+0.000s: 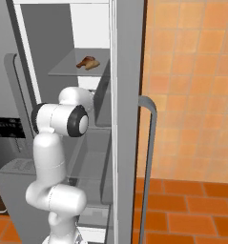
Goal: Place one sweet potato and one chicken drumstick in each tupperware on the nearby counter, to pack two identical lunches.
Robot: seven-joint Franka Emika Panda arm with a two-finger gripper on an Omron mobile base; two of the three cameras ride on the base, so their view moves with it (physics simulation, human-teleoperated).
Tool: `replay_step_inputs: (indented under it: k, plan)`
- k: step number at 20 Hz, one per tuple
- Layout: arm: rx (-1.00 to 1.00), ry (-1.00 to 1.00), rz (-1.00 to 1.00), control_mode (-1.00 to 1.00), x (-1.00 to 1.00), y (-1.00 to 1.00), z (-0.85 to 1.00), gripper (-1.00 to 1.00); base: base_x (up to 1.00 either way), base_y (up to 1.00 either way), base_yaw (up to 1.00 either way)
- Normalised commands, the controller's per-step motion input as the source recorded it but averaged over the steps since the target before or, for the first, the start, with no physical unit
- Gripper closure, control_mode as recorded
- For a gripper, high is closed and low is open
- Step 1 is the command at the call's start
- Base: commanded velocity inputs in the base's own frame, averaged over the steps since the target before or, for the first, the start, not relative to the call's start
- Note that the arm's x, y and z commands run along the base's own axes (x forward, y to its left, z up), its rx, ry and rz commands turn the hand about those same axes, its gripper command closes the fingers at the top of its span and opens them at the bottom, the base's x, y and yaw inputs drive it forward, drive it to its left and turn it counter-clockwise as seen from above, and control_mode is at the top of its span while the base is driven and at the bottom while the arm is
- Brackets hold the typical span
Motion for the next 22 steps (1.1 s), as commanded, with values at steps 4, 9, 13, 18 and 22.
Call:
replay_step_inputs:
  k: [4,9,13,18,22]
  plan:
    - [0.00,0.00,0.00,-1.00,0.00,0.00,-0.06,-1.00,0.00,0.00,0.00]
    - [0.00,0.00,0.00,-1.00,0.00,0.00,-0.03,1.00,0.00,0.00,0.00]
    - [0.00,0.00,0.00,-1.00,-0.02,0.00,-0.02,1.00,0.00,0.00,0.00]
    - [0.00,0.00,0.00,-1.00,-0.50,0.48,-0.04,1.00,0.00,0.00,0.00]
    - [0.00,-0.02,0.00,-1.00,-0.47,1.00,0.00,1.00,0.00,0.00,0.00]
